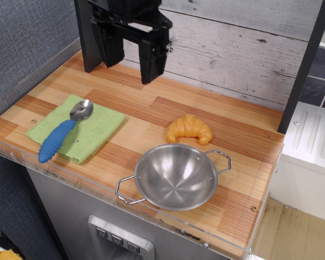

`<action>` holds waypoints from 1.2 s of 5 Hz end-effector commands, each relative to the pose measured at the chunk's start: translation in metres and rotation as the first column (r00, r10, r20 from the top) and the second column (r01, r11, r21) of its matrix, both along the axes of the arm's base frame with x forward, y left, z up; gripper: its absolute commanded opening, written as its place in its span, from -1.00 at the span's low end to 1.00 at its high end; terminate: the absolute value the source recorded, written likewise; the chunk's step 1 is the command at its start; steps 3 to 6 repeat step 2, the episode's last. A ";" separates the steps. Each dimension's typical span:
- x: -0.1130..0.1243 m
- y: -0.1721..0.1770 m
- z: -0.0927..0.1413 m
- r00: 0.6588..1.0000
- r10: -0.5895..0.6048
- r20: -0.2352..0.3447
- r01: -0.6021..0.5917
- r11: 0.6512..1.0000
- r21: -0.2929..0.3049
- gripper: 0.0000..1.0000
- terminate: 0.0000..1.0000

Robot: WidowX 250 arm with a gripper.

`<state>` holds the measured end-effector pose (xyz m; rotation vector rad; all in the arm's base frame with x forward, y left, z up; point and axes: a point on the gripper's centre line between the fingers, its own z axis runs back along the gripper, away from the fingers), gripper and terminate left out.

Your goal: Pick up bowl and place under bread

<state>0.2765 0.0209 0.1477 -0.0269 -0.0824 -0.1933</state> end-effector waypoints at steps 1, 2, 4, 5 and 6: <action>-0.004 0.010 0.016 1.000 0.006 0.021 -0.006 1.000 0.001 1.00 -1.00; -0.004 0.010 0.016 1.000 0.006 0.021 -0.006 1.000 0.001 1.00 1.00; -0.004 0.010 0.016 1.000 0.006 0.021 -0.006 1.000 0.001 1.00 1.00; -0.004 0.010 0.016 1.000 0.006 0.021 -0.006 1.000 0.001 1.00 1.00; -0.004 0.010 0.016 1.000 0.006 0.021 -0.006 1.000 0.001 1.00 1.00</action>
